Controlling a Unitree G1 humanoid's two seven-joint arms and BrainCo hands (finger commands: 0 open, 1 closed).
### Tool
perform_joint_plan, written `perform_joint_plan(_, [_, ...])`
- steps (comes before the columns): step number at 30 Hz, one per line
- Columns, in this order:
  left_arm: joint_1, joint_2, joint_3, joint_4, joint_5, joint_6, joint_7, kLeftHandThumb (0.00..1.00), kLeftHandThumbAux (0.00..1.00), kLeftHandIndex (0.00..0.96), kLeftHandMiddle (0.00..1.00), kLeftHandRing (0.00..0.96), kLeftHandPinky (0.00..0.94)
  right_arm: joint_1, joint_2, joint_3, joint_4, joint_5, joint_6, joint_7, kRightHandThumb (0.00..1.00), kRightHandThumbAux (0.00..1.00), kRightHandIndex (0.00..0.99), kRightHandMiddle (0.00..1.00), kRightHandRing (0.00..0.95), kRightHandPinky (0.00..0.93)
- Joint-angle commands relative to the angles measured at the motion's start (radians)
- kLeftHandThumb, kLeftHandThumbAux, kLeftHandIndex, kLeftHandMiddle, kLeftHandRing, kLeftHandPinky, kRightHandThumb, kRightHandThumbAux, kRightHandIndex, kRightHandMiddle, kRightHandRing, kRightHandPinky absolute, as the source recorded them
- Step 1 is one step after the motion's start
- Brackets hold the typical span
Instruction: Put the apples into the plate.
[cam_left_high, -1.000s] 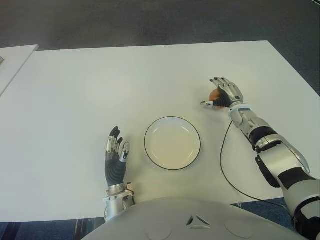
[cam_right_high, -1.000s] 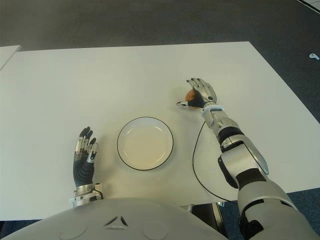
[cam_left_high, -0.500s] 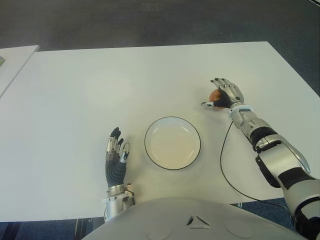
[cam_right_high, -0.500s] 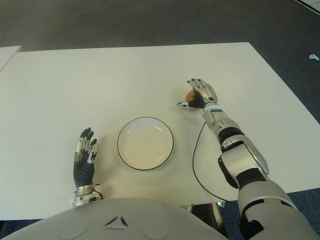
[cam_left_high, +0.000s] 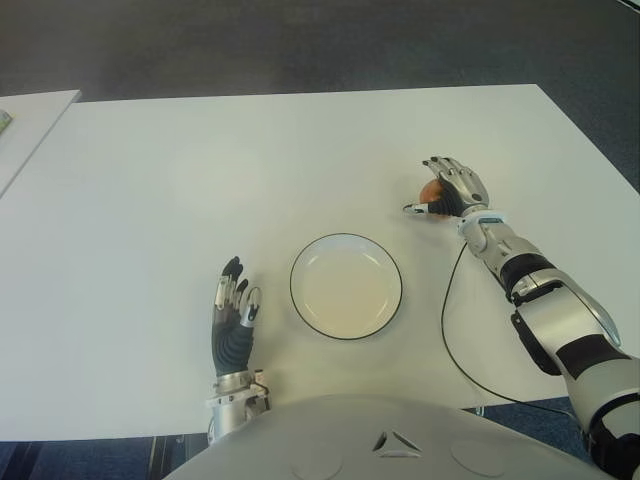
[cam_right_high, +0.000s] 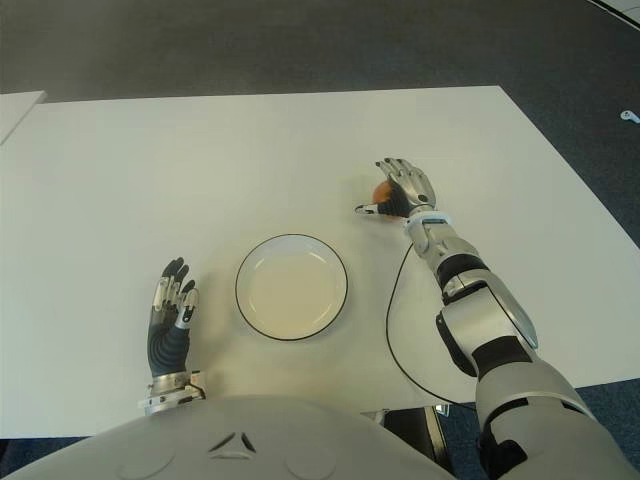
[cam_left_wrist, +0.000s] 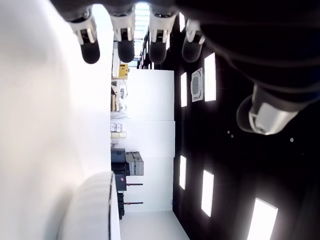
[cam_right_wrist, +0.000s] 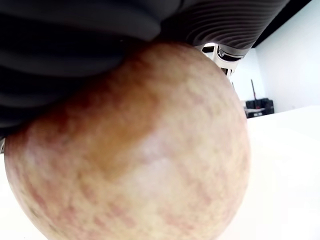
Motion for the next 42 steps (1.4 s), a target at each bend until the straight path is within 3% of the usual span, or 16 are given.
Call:
perform_joint_plan(1, [0.033,-0.008,0.001,0.051,0.009,0.009,-0.009,0.067,0.458,0.0,0.0,0.0,0.0,0.095,0.026,0.026,0.059,-0.008,0.01,0.068,0.3,0.435,0.0,0.0,0.0,0.006])
perform_joint_plan(17, [0.015,-0.005,0.01,0.098,0.015,-0.07,-0.008,0.062,0.463,0.0,0.0,0.0,0.0,0.075,0.006,0.046,0.072,-0.017,0.01,0.084,0.321,0.44,0.0,0.0,0.0,0.014])
perform_joint_plan(30, [0.022,-0.011,0.009,0.087,0.012,-0.057,-0.01,0.064,0.473,0.0,0.0,0.0,0.0,0.064,0.008,0.066,0.082,-0.018,0.027,0.097,0.356,0.454,0.0,0.0,0.0,0.068])
perform_joint_plan(33, [0.027,-0.016,0.008,0.078,0.009,-0.044,-0.008,0.068,0.478,0.0,0.0,0.0,0.0,0.064,0.01,0.066,0.084,-0.014,0.027,0.093,0.4,0.455,0.056,0.061,0.067,0.137])
perform_joint_plan(36, [0.03,-0.016,0.008,0.075,0.01,-0.042,-0.007,0.072,0.477,0.0,0.0,0.0,0.0,0.064,0.014,0.068,0.085,-0.016,0.031,0.079,0.472,0.462,0.2,0.181,0.178,0.225])
perform_joint_plan(40, [0.028,-0.013,0.007,0.076,0.013,-0.045,-0.009,0.071,0.473,0.0,0.0,0.0,0.0,0.062,0.017,0.074,0.087,-0.023,0.037,0.063,0.529,0.47,0.294,0.284,0.27,0.3])
perform_joint_plan(42, [0.03,-0.013,0.006,0.073,0.009,-0.039,-0.011,0.071,0.471,0.0,0.0,0.0,0.0,0.061,0.02,0.079,0.088,-0.027,0.043,0.061,0.571,0.475,0.362,0.387,0.39,0.409])
